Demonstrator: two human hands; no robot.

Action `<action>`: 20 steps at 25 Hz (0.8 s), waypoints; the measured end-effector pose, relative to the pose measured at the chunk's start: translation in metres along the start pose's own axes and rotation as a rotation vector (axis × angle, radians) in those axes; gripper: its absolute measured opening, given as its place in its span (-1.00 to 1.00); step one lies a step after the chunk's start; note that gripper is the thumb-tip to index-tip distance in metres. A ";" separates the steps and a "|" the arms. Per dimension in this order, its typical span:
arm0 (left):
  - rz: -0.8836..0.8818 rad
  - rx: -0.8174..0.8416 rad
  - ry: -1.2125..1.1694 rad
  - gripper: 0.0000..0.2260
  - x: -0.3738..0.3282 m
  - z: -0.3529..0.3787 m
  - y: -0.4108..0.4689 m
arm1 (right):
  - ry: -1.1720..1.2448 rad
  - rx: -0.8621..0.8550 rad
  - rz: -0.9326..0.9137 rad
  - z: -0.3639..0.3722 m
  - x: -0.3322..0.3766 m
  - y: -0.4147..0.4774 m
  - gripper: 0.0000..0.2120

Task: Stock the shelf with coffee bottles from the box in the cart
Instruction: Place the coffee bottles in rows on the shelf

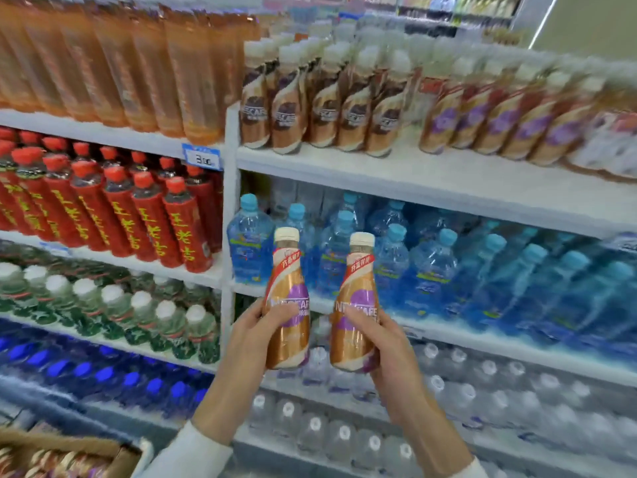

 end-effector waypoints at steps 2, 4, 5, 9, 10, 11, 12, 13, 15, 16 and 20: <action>0.005 0.006 -0.001 -0.61 0.005 0.036 0.020 | -0.001 -0.039 -0.031 -0.039 0.017 -0.007 -0.38; 0.005 0.033 0.014 -0.59 0.009 0.074 0.042 | -0.011 -0.059 -0.062 -0.077 0.038 -0.011 -0.43; 0.004 0.051 0.023 -0.57 0.010 0.091 0.052 | -0.016 -0.067 -0.078 -0.094 0.048 -0.012 -0.47; 0.047 0.105 0.033 -0.61 -0.006 0.160 0.098 | -0.058 -0.105 -0.166 -0.155 0.104 -0.010 -0.54; 0.064 0.120 0.041 -0.64 -0.015 0.176 0.110 | -0.068 -0.110 -0.198 -0.167 0.120 -0.007 -0.55; 0.087 0.132 0.053 -0.66 -0.025 0.192 0.123 | -0.080 -0.120 -0.229 -0.179 0.138 -0.002 -0.54; 0.118 0.147 0.072 -0.67 -0.036 0.206 0.135 | -0.090 -0.134 -0.259 -0.189 0.155 0.003 -0.53; 0.157 0.168 0.103 -0.65 -0.048 0.220 0.149 | -0.104 -0.150 -0.286 -0.199 0.173 0.010 -0.50; 0.242 0.229 0.176 -0.59 -0.073 0.243 0.172 | -0.144 -0.180 -0.345 -0.212 0.206 0.023 -0.47; 0.281 0.246 0.216 -0.58 -0.084 0.253 0.184 | -0.170 -0.192 -0.381 -0.216 0.220 0.030 -0.46; 0.388 0.242 0.406 -0.69 -0.105 0.274 0.230 | -0.235 -0.222 -0.478 -0.230 0.255 0.063 -0.53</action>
Point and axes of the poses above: each hand's wrist, its own y-axis towards the middle knuckle, its own z-axis out of the palm, x = y × z, the point moved 3 cm from there along y, towards the middle knuckle, and after that the axes turned 13 degrees about x, right-handed, at the moved point
